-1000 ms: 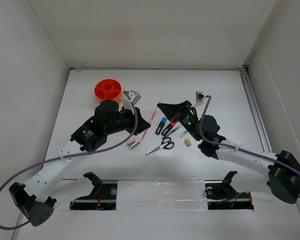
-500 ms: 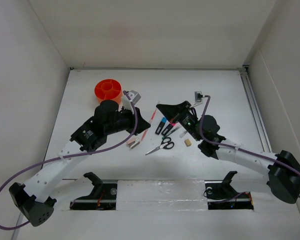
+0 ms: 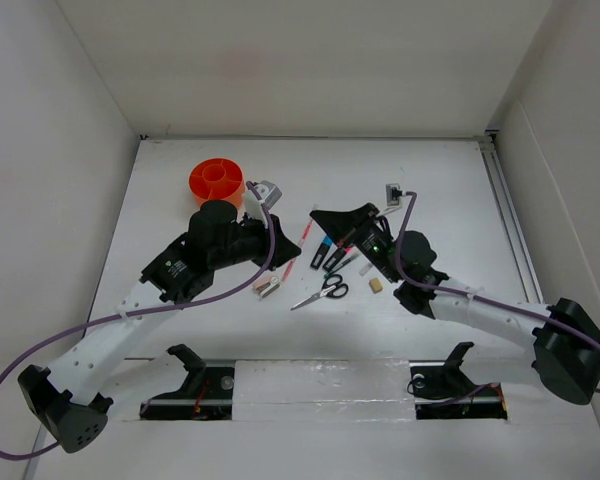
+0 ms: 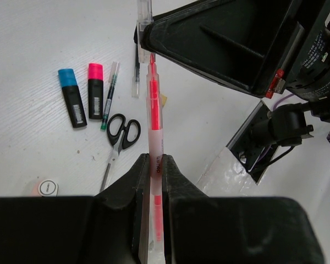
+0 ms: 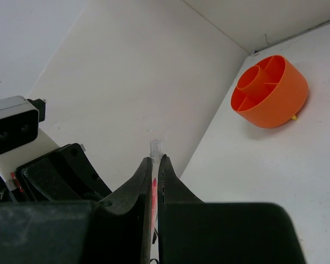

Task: Sort the stationery into containers
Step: Close the pen cap on the pen.

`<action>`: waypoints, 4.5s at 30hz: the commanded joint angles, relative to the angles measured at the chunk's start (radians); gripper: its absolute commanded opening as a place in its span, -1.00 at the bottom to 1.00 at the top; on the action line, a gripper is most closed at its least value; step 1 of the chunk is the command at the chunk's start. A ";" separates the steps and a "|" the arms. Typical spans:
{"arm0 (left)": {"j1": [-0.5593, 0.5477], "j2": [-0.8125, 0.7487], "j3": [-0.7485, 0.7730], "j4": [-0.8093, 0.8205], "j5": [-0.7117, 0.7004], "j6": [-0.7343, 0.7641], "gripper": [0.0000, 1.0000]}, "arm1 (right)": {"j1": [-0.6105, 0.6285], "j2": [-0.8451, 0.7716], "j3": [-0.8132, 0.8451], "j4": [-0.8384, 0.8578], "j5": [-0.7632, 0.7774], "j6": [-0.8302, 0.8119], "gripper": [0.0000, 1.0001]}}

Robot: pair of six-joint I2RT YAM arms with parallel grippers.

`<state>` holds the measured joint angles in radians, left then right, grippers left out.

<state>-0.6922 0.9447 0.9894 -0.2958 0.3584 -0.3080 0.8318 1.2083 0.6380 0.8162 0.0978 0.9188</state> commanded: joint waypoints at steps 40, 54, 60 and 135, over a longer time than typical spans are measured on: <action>-0.001 -0.015 0.005 0.090 -0.105 -0.105 -1.00 | 0.099 0.059 0.068 -0.015 0.097 -0.035 -1.00; -0.001 -0.055 -0.005 0.099 -0.174 -0.126 -1.00 | 0.118 0.050 0.068 -0.037 0.074 -0.026 -1.00; -0.001 -0.046 -0.005 0.087 -0.225 -0.126 -1.00 | 0.118 0.106 0.095 -0.020 -0.035 -0.070 -1.00; -0.043 -0.072 0.005 0.021 -0.475 -0.081 -1.00 | 0.041 -0.030 0.177 -0.446 -0.302 -0.189 0.45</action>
<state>-0.7380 0.8581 0.9749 -0.3180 -0.0502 -0.3641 0.8944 1.2366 0.8337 0.3534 -0.2169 0.7368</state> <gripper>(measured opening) 0.040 0.717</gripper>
